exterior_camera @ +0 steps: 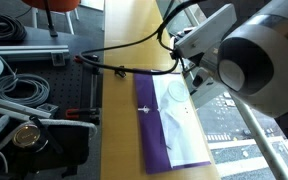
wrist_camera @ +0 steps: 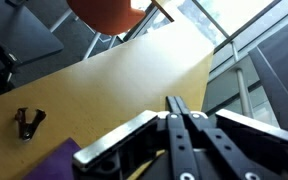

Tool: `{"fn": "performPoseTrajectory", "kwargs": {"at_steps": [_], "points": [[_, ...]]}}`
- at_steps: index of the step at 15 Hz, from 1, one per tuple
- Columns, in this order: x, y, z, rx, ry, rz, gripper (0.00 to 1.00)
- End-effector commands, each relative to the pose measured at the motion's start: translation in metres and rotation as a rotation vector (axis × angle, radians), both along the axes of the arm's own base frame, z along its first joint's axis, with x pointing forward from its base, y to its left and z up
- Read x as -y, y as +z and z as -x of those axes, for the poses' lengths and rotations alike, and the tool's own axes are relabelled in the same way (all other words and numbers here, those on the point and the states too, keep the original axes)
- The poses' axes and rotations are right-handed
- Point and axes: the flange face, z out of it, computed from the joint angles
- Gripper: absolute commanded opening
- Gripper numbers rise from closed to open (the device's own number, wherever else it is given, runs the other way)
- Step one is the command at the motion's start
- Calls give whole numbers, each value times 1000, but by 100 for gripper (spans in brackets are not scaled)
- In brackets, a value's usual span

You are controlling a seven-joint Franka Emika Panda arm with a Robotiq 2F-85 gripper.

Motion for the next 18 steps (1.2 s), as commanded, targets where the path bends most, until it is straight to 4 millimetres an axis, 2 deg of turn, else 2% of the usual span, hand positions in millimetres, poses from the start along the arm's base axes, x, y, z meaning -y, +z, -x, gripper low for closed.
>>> {"fn": "performPoseTrajectory", "kwargs": {"at_steps": [1, 4, 7, 10, 13, 18], "points": [[-35, 11, 9, -17, -7, -25, 0], [-52, 11, 29, -26, -15, 32, 0], [-63, 26, 53, 8, -35, 125, 0], [-70, 33, 68, 29, -20, 134, 0], [-65, 36, 73, 45, -13, 128, 0], [-35, 16, 65, 37, -44, 127, 0]]}}
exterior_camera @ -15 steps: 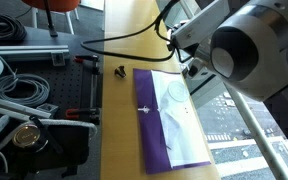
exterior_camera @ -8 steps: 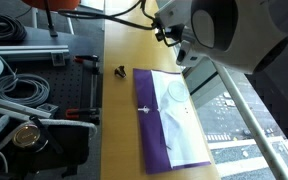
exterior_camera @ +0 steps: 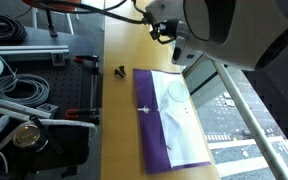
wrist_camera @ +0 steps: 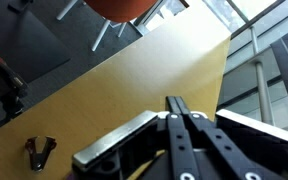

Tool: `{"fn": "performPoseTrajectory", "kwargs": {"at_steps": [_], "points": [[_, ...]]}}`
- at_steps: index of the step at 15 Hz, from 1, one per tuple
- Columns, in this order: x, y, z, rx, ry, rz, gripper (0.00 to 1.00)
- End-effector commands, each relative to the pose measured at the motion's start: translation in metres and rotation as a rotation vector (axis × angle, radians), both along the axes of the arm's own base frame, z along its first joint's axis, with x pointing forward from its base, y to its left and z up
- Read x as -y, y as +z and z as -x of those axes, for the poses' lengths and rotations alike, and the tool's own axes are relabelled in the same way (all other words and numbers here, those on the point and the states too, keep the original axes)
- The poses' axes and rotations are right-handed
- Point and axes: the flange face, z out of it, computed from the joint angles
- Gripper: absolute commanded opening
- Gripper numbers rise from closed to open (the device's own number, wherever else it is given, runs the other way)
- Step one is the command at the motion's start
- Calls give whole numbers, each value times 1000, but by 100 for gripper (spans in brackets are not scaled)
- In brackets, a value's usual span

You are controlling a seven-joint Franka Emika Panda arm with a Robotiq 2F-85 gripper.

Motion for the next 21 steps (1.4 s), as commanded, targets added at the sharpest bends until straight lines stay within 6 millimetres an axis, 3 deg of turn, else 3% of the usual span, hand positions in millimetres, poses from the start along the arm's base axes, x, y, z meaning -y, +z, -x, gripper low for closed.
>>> {"fn": "performPoseTrajectory", "kwargs": {"at_steps": [1, 5, 13, 21], "points": [[21, -15, -4, -3, -14, 5, 0], [35, -35, -6, -20, -29, -7, 0], [48, -55, -23, -34, -43, -13, 0], [49, -60, -32, -39, -30, -29, 0]]}}
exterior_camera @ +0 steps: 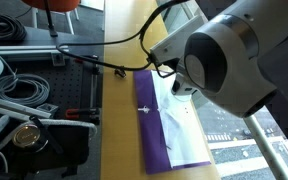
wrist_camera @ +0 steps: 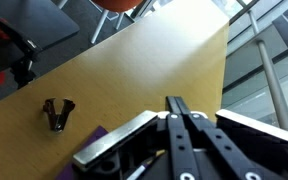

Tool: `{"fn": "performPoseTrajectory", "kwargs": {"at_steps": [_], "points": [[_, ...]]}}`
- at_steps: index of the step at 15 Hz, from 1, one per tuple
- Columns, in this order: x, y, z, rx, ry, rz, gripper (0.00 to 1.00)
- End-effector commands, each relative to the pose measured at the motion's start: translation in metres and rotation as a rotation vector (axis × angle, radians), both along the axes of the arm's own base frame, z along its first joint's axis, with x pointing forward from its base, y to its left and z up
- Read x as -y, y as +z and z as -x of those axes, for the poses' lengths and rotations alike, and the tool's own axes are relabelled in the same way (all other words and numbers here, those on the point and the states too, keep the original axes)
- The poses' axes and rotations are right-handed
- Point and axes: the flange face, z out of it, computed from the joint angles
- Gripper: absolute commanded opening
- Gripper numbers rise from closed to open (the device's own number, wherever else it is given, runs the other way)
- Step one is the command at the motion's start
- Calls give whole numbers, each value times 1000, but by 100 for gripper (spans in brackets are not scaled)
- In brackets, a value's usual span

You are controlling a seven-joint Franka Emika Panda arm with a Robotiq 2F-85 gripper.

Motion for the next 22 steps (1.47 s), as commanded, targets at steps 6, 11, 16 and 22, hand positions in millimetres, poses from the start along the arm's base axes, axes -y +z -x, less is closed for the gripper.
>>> {"fn": "performPoseTrajectory", "kwargs": {"at_steps": [6, 11, 16, 22], "points": [[-16, 7, 0, -9, 45, -33, 0], [-13, 11, 1, -3, 44, -32, 0], [-11, 22, 6, 9, 46, -19, 0], [-8, 39, 11, 33, 48, -5, 0]]}}
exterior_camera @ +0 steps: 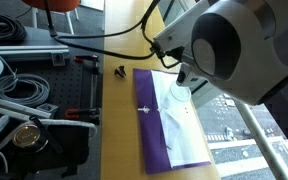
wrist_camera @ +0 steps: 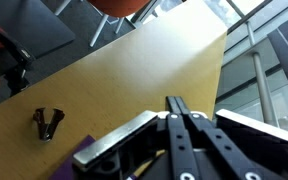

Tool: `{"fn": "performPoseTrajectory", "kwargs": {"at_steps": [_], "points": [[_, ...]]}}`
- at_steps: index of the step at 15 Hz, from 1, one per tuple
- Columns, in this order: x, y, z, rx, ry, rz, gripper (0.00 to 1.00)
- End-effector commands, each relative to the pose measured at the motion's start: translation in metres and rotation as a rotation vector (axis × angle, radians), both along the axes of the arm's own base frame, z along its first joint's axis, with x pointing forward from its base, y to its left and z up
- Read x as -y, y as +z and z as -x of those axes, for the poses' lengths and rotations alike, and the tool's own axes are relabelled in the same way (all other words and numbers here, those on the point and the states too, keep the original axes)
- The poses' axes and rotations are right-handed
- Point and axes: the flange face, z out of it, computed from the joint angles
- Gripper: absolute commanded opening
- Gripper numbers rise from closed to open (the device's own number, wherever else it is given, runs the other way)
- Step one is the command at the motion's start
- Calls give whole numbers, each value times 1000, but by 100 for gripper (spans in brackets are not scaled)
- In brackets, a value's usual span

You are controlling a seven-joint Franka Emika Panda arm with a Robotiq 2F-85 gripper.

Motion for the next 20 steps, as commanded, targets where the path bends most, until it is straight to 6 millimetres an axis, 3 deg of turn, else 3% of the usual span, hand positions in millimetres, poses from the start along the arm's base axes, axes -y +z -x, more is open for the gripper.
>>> {"fn": "performPoseTrajectory", "kwargs": {"at_steps": [1, 11, 20], "points": [[4, 10, 11, 0, 16, 12, 0], [28, -8, 19, -36, 11, 48, 0], [24, -17, 12, -46, 9, 43, 0]]}}
